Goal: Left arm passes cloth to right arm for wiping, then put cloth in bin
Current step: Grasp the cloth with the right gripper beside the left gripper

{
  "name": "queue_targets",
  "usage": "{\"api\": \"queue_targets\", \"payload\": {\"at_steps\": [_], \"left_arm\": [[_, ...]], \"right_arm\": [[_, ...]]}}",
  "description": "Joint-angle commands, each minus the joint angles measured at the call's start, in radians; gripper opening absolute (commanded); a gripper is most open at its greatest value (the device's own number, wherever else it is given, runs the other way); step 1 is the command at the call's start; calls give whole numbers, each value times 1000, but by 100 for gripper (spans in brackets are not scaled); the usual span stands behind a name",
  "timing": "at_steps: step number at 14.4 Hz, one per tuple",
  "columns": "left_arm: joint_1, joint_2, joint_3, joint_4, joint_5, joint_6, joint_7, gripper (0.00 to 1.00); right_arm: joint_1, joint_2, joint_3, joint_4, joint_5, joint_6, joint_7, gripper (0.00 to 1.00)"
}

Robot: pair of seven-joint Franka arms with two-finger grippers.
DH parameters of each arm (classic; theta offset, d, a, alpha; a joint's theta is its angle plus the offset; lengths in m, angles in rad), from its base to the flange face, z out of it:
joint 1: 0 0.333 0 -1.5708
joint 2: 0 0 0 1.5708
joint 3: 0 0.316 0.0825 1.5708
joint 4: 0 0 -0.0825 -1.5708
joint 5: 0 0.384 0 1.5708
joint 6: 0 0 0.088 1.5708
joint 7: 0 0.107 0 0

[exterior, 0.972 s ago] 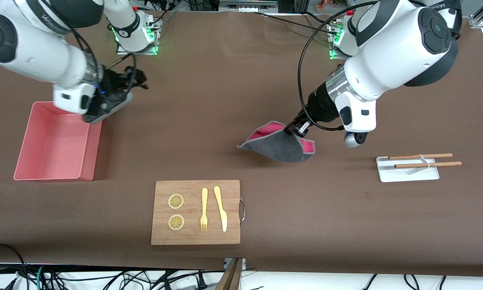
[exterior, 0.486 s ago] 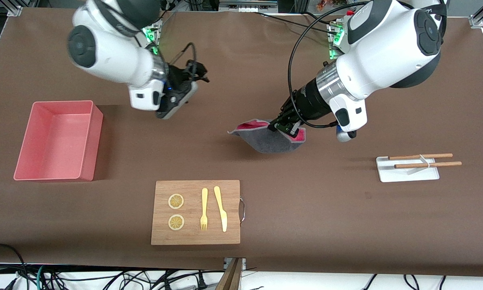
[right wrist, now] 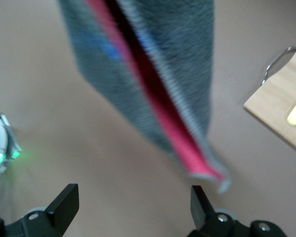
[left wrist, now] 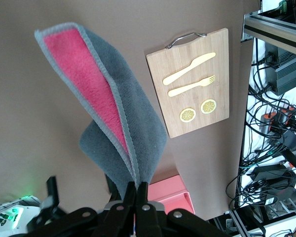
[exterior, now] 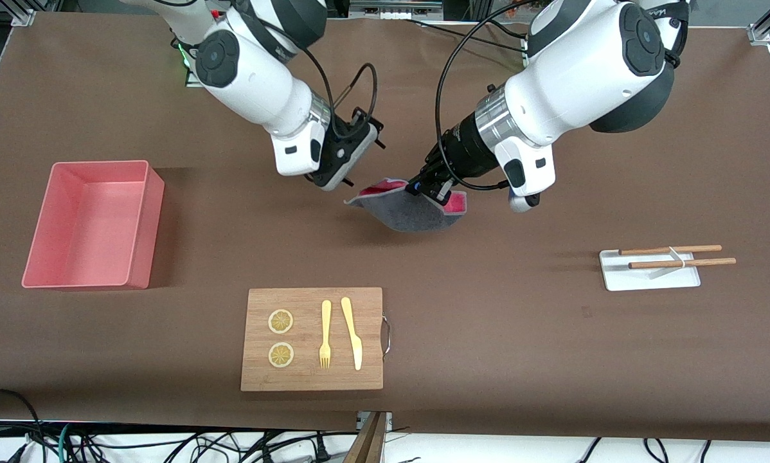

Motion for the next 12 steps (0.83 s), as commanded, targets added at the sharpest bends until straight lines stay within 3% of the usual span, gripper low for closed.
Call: {"api": "queue_targets", "payload": {"at_steps": [1,8,11,12], "left_arm": [[-15,16,15,35,-15,22,-14,0],[-21,16,15,35,-15,24,-14,0],[-25,16,15,35,-13,24,-14,0],[-25,16,15,35,-13,26,-14,0]], "right_arm": [[-3,33,-14,43,-16,5,-96,100],[-3,73,-17,95,-64,49,-108,100],[-6,90,-18,129,-200,69,-143,100],[-8,99,-18,131,-210,92,-140,100]]}}
